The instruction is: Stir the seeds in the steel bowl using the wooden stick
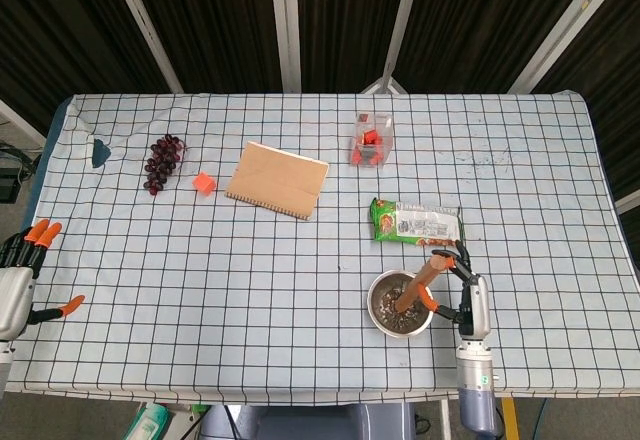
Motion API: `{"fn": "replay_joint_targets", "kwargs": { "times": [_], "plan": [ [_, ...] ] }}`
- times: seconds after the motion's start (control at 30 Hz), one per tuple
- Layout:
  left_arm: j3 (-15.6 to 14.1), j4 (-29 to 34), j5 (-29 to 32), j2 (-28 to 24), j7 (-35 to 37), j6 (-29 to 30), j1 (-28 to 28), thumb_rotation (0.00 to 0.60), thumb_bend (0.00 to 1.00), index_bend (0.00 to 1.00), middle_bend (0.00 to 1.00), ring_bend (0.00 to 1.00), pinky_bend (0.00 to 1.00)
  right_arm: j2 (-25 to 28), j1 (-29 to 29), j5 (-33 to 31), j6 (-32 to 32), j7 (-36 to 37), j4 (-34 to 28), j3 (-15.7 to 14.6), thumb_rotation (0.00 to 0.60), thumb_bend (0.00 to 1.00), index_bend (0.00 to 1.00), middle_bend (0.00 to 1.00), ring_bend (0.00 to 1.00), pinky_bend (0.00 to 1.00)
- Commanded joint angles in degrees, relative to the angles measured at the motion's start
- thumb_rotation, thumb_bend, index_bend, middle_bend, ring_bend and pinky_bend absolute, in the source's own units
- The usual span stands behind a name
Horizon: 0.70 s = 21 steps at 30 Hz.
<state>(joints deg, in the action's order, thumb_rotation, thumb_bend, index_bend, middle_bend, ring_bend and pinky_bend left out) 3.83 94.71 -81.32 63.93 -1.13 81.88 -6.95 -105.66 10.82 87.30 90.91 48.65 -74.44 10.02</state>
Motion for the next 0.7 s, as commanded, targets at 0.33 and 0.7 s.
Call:
{"fn": "replay_joint_targets", "kwargs": {
  "times": [0.33, 0.7],
  "plan": [
    [-0.05, 0.02, -0.20, 0.02, 0.04, 0.26, 0.11, 0.600, 0.08, 0.00, 0.00, 0.00, 0.00, 1.78, 0.12, 1.15, 1.41, -2.75, -4.73, 0.24, 0.600, 0.56, 0.74, 0.65, 0.30, 0.00],
    [-0.07, -0.06, -0.10, 0.05, 0.01, 0.01, 0.02, 0.600, 0.08, 0.00, 0.00, 0.00, 0.00, -0.52, -0.35, -0.73, -0.40, -1.56, -0.50, -0.83, 0.600, 0.56, 0.74, 0.65, 0.30, 0.00]
  ]
}}
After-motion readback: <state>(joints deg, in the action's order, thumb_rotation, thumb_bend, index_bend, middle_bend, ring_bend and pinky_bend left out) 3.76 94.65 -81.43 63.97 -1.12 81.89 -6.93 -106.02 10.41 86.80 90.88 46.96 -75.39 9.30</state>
